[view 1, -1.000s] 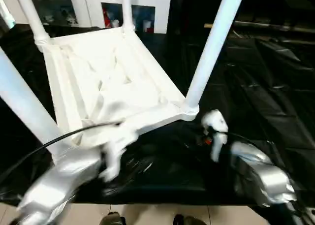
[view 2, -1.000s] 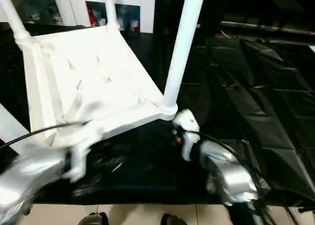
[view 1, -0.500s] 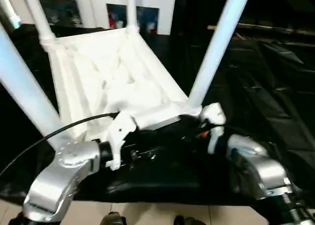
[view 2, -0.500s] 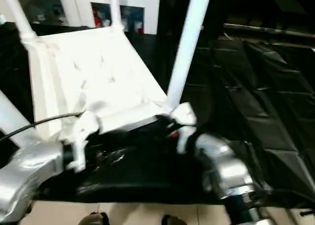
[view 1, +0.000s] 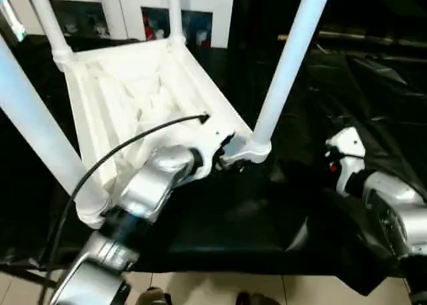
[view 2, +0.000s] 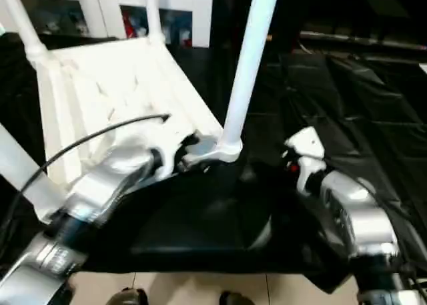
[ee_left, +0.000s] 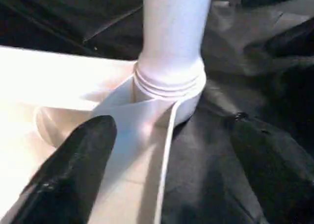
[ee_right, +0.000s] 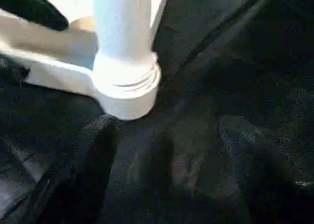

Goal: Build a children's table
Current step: Rotate leg to tighten

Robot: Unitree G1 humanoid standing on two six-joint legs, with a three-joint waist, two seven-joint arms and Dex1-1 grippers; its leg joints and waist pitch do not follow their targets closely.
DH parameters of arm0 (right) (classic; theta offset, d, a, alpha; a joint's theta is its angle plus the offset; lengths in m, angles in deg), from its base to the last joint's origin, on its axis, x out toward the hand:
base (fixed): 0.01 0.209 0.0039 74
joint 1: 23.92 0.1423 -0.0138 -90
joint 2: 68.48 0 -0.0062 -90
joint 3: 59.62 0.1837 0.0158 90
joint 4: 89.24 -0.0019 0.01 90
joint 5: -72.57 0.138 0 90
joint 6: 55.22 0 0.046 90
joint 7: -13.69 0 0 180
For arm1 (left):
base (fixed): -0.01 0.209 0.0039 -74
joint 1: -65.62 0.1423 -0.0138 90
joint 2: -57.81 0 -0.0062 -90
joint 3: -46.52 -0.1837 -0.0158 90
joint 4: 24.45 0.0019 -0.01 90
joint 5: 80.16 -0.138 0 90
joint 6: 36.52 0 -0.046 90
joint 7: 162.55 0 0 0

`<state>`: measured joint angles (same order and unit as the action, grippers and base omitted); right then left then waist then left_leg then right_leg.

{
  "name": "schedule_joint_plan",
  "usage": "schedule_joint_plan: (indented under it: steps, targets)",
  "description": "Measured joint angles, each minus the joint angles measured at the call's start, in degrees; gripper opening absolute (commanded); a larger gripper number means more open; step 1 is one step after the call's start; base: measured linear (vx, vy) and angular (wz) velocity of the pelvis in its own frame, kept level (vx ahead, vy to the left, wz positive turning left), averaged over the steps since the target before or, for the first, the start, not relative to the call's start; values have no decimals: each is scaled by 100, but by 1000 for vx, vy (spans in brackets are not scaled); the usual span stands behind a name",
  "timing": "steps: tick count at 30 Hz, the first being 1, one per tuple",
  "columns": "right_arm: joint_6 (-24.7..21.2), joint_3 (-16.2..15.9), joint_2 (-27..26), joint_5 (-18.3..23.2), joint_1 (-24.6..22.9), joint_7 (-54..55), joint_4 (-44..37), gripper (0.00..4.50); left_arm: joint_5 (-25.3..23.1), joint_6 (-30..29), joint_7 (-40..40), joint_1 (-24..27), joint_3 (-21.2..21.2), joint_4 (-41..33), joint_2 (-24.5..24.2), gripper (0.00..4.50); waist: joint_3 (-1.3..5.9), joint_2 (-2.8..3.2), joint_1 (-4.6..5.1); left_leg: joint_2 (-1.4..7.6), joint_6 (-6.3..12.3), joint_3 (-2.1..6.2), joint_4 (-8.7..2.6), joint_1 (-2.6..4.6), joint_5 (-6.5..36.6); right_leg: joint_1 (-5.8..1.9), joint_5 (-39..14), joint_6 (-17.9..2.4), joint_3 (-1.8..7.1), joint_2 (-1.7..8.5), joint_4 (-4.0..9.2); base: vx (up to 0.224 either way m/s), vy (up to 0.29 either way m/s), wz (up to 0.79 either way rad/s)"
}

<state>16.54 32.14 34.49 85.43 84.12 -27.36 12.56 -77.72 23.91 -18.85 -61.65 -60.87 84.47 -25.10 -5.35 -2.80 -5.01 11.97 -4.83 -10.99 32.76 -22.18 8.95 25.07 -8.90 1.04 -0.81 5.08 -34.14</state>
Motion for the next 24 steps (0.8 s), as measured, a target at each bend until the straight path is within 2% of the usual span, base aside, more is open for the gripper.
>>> schedule_joint_plan:
  steps: [1,4,5,9,11,14,16,19,22,24]
  targets:
    - [12,7,0,-2,1,12,0,357,-1,18,11,-42,-1,128,34,417,0,0,-8,0,2,0,0,0,1,-1,0,0,-1,1,0,0,0,0]
    - [22,7,-25,-7,4,52,5,357,1,79,9,-221,1,616,132,410,0,1,-17,0,5,0,3,-3,2,-1,1,-1,-2,3,0,0,0,0]
    - [25,7,-25,-12,3,58,5,357,0,78,-17,-240,0,690,131,387,0,0,-14,0,6,0,5,-4,3,-1,1,-1,-2,4,0,0,0,0]
    - [48,3,-26,-16,3,62,9,357,-34,118,-64,-350,-4,906,133,365,0,0,-21,0,7,0,10,-4,2,-2,3,-5,-3,5,-1,0,0,0]
    - [91,1,-28,-16,3,58,10,357,-90,164,-56,-386,-4,1023,132,340,0,0,-20,-1,8,0,14,-5,3,-3,4,-7,-3,7,-1,0,0,0]
    - [97,-4,-28,-17,3,51,17,357,-115,284,-48,-414,0,1145,122,321,0,0,-22,-1,11,0,22,-5,4,-6,6,-8,-3,8,-2,0,0,0]
    - [103,-20,-30,-18,4,38,25,357,-141,356,-100,-424,-16,1187,83,292,0,0,-21,-1,11,0,24,-6,4,-6,7,-11,-3,8,-3,0,0,0]
    - [110,-45,-31,-20,4,-19,28,357,-165,377,-181,-432,-51,1192,34,285,0,0,-18,0,11,0,25,-5,4,-6,8,-12,-3,9,-4,0,0,0]
    - [111,-93,-33,-9,4,-139,27,357,-173,399,-301,-456,-51,1232,-18,251,0,0,-18,0,11,0,25,-5,4,-6,8,-11,-4,9,-4,0,0,0]
    - [110,-151,-32,11,2,-256,23,357,-191,408,-384,-466,-55,1243,-63,246,0,0,-16,0,12,0,25,-6,4,-5,8,-11,-4,9,-4,0,0,0]
